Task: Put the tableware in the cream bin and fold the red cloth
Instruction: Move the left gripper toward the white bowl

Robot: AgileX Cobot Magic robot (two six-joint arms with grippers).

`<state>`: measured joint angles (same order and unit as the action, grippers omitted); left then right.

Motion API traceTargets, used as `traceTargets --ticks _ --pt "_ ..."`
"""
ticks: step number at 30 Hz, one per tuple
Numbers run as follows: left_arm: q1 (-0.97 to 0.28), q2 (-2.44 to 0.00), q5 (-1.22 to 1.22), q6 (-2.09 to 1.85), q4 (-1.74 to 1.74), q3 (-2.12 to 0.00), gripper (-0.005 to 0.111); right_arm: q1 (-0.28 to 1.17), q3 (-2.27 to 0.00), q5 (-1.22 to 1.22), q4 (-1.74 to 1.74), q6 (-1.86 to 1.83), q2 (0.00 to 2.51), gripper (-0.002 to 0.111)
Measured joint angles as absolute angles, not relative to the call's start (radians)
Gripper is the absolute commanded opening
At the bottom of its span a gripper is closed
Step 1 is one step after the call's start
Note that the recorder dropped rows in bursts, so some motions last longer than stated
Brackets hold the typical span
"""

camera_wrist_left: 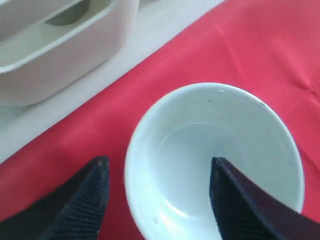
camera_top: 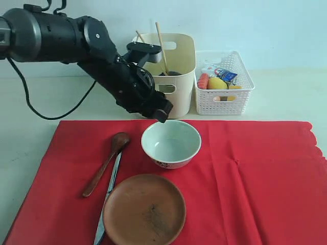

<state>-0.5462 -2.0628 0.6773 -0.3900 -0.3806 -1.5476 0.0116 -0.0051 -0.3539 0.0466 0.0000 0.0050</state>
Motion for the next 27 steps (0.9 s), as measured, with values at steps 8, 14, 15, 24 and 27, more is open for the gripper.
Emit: traceTargets --ticks 8,14,15,24,27 --pt "-0.546 -2.147 0.701 -0.31 -0.3 -1.621 0.058 0.012 -0.005 -0.354 0.047 0.0 0.005 0.0" --pt "-0.546 -2.183 0.743 -0.306 -0.306 -1.638 0.058 0.012 -0.005 -0.354 0.047 0.0 0.005 0.0" --pt "-0.546 -2.186 0.749 -0.304 -0.308 -1.639 0.058 0.012 -0.005 -0.354 0.047 0.0 0.005 0.0" --pt "-0.546 -2.221 0.805 -0.304 -0.318 -1.65 0.058 0.012 -0.005 -0.354 0.047 0.0 0.005 0.0" --pt "-0.546 -2.235 0.817 -0.304 -0.322 -1.65 0.058 0.012 -0.005 -0.354 0.047 0.0 0.005 0.0"
